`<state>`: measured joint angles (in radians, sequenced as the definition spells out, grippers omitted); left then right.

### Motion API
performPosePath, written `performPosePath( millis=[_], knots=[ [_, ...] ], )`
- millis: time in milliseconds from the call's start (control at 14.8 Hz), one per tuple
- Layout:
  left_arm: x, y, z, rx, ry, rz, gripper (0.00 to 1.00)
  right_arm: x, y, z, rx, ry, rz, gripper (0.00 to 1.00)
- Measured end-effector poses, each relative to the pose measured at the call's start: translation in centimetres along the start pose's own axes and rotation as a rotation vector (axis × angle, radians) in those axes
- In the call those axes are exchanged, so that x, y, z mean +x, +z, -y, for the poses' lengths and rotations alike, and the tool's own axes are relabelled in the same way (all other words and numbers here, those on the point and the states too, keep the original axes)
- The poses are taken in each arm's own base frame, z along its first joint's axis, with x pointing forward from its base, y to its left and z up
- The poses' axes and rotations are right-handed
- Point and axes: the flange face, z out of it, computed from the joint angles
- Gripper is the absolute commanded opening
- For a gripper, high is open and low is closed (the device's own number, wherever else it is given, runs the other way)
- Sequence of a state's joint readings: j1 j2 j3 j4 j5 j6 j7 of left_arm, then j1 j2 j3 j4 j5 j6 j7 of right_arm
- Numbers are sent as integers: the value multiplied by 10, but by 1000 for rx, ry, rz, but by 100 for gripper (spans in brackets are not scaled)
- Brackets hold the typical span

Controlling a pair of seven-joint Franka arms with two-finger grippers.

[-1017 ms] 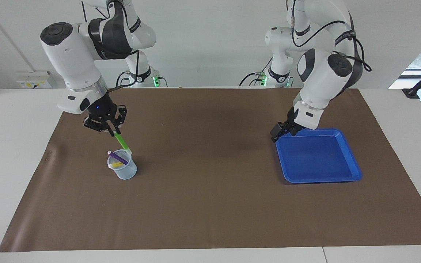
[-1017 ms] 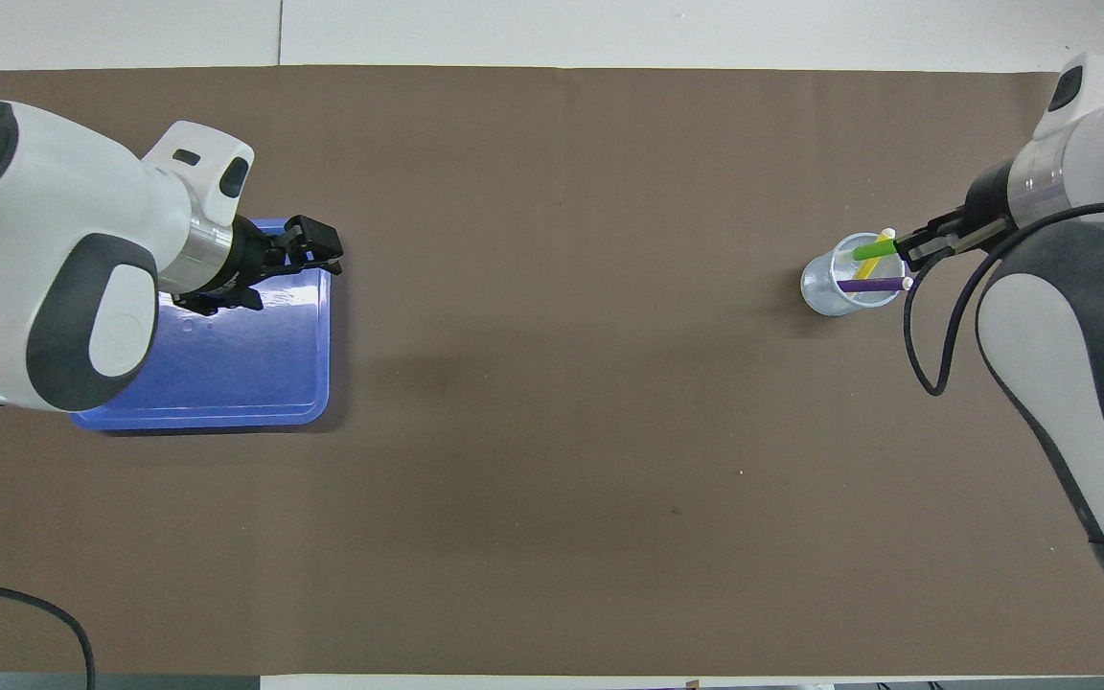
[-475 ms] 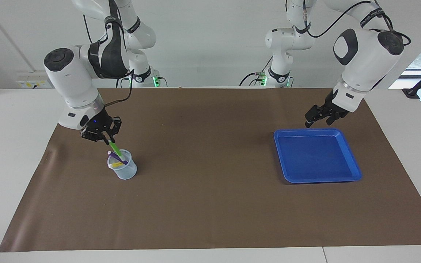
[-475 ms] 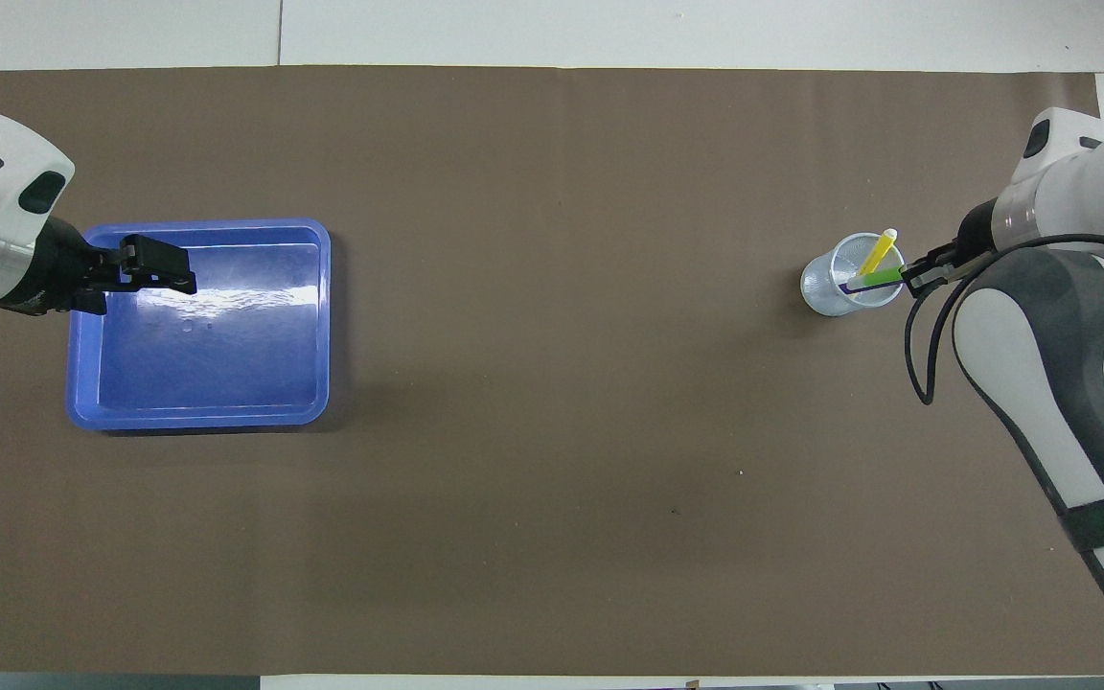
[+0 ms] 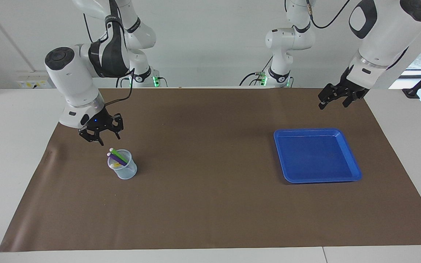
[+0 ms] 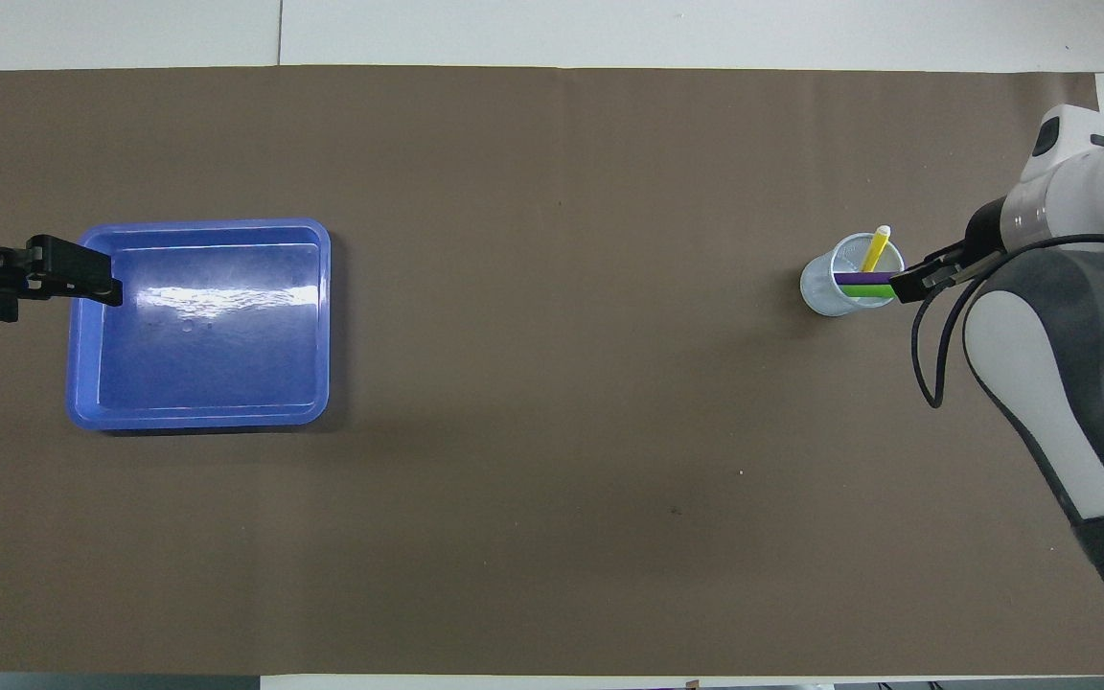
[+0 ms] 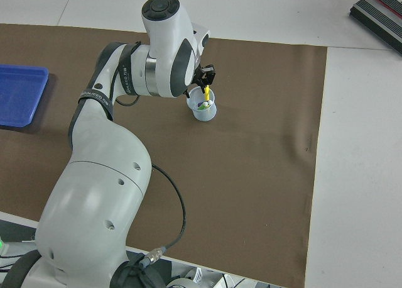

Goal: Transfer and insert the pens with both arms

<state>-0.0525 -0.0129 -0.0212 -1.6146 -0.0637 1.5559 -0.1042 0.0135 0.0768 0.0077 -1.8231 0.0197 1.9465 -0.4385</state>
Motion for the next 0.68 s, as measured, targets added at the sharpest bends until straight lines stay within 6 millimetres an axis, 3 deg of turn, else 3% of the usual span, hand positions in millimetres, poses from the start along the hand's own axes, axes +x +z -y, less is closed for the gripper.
performPosePath(
  millis=[203, 475, 678],
  knots=[
    [-5, -8, 2, 2, 38, 20, 100, -2, -45, 0, 10, 3, 20, 100],
    [-9, -6, 1, 4, 45, 45, 100, -22, -114, -8, 29, 63, 65, 100],
    [-9, -5, 4, 5, 38, 46, 100, -40, -141, -7, 44, 120, 111, 100]
  ],
)
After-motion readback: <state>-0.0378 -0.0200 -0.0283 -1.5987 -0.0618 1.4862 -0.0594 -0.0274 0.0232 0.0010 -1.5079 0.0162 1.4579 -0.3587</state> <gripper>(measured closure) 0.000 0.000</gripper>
